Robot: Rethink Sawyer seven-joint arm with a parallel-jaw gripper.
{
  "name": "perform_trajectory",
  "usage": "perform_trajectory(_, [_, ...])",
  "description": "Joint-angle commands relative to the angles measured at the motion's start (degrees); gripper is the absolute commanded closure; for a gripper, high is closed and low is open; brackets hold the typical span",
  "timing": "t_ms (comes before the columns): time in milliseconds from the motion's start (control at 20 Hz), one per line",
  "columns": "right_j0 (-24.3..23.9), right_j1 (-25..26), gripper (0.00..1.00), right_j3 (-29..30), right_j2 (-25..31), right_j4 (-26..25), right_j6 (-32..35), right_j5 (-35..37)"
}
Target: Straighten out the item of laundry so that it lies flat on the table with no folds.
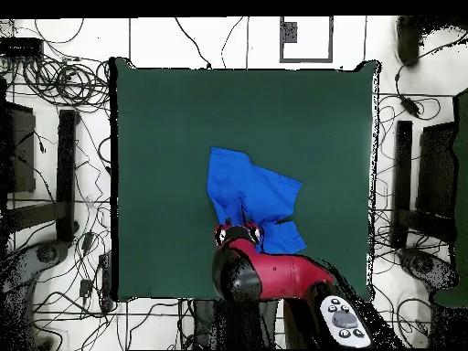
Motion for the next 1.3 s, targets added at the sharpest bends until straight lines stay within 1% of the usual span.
perform_trajectory(50, [1.2, 4.3, 0.0, -4.2, 3.5, 3.0, 8.8, 1.8])
perform_trajectory(350, [1.2, 5.5, 0.0, -4.7, 3.2, 2.5, 8.6, 0.6])
perform_trajectory(600, [1.5, 6.6, 0.0, -6.5, 2.9, 2.8, 8.3, 0.9])
perform_trajectory(800, [1.0, 7.8, 0.0, -7.5, 2.9, 2.0, 7.8, 0.3])
perform_trajectory(950, [-0.4, 8.0, 0.0, -7.4, 3.6, 1.0, 7.2, 0.1])
perform_trajectory(1300, [-5.3, 7.4, 0.0, -6.6, 6.5, -1.6, 4.9, 1.3])
